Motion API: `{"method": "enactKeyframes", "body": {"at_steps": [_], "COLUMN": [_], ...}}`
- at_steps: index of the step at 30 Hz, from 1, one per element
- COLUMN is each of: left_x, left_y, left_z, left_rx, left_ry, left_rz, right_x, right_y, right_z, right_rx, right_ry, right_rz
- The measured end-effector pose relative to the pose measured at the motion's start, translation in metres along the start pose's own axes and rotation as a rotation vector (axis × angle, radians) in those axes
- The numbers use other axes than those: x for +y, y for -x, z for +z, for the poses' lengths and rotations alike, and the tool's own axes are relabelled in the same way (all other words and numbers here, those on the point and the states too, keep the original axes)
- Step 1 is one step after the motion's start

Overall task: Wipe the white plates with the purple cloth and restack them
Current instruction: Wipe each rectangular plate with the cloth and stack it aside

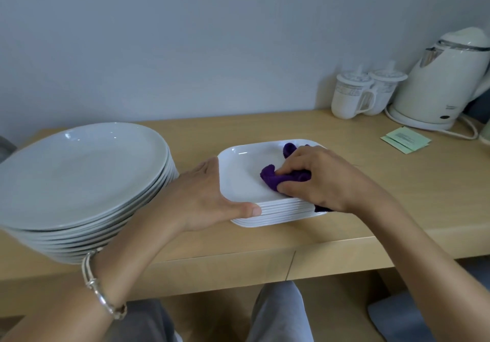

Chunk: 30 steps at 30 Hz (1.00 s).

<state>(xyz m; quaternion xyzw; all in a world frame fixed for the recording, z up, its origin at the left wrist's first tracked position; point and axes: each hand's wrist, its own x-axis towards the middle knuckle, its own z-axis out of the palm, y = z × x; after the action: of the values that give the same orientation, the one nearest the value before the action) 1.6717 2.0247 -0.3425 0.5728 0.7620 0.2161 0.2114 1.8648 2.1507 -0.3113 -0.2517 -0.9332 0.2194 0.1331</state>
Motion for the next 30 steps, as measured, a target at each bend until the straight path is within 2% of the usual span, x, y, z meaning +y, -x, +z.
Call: {"method": "enactKeyframes", "body": {"at_steps": [5, 10, 14, 19, 22, 25, 27, 28, 30], "left_x": [0.0, -0.002, 0.007, 0.003, 0.005, 0.012, 0.013, 0.012, 0.011], "left_y": [0.004, -0.002, -0.001, 0.0, 0.001, 0.007, 0.007, 0.005, 0.004], "left_z": [0.001, -0.002, -0.007, -0.004, -0.003, -0.005, -0.007, -0.006, -0.005], "left_rx": [0.01, -0.048, -0.102, -0.052, -0.053, -0.07, -0.092, -0.111, -0.102], "left_ry": [0.029, 0.05, 0.083, -0.028, -0.1, -0.164, -0.141, -0.104, -0.033], "left_rz": [0.039, 0.034, 0.08, -0.042, -0.04, -0.101, -0.104, -0.08, -0.04], "right_x": [0.0, -0.004, -0.022, -0.027, -0.002, 0.015, 0.005, -0.006, -0.029], "right_y": [0.006, -0.006, -0.036, -0.035, -0.024, -0.023, -0.034, -0.039, -0.045], "right_z": [0.002, 0.002, 0.028, 0.036, 0.018, 0.007, 0.019, 0.029, 0.05], "right_rx": [0.006, 0.013, 0.053, -0.011, 0.007, 0.162, 0.181, 0.169, 0.14], "right_ry": [0.015, 0.019, 0.062, -0.041, 0.016, 0.174, 0.267, 0.286, 0.255], "right_rz": [-0.02, 0.033, -0.03, -0.152, -0.083, 0.13, 0.247, 0.253, 0.131]}}
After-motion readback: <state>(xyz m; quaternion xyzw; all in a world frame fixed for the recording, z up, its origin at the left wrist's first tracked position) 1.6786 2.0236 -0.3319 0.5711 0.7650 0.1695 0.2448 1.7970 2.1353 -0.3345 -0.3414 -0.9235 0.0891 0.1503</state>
